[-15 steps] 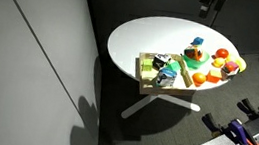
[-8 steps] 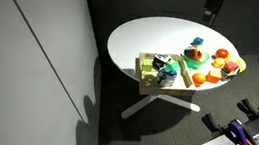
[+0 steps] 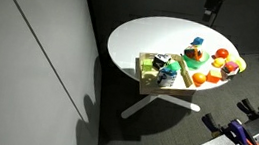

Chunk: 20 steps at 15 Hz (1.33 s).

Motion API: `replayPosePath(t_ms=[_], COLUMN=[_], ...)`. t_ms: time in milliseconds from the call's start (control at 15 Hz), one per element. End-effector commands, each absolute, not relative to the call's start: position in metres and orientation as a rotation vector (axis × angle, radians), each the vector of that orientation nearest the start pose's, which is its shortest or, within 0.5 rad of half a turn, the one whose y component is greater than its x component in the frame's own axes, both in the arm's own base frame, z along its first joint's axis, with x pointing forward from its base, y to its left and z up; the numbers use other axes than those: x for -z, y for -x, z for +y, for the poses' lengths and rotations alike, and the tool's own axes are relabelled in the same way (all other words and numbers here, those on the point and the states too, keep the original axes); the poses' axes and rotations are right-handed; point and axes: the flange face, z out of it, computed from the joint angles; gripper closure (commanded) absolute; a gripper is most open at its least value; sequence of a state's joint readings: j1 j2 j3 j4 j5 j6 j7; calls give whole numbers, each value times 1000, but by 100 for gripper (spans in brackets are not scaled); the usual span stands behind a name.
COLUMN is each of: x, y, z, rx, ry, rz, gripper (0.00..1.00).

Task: Lift the orange plush toy from the table and put it on the wooden tray

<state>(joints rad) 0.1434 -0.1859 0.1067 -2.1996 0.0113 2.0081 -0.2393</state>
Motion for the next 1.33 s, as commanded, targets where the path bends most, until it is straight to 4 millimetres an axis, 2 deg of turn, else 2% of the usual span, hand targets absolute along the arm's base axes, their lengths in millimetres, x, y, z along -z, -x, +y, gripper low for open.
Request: replayPosePath(t_ms=[0,333,733,1000,1267], x=[-459,-446,-423,-406,-382], y=[-479,-495,-510,-513,-504], z=[117,92,50,21,2], rx=[-14,9,25,19,39], ry=[3061,3081,3107,3133,3139], rz=[-741,-630,-482,-334,-183], gripper=[0,0,0,0,0])
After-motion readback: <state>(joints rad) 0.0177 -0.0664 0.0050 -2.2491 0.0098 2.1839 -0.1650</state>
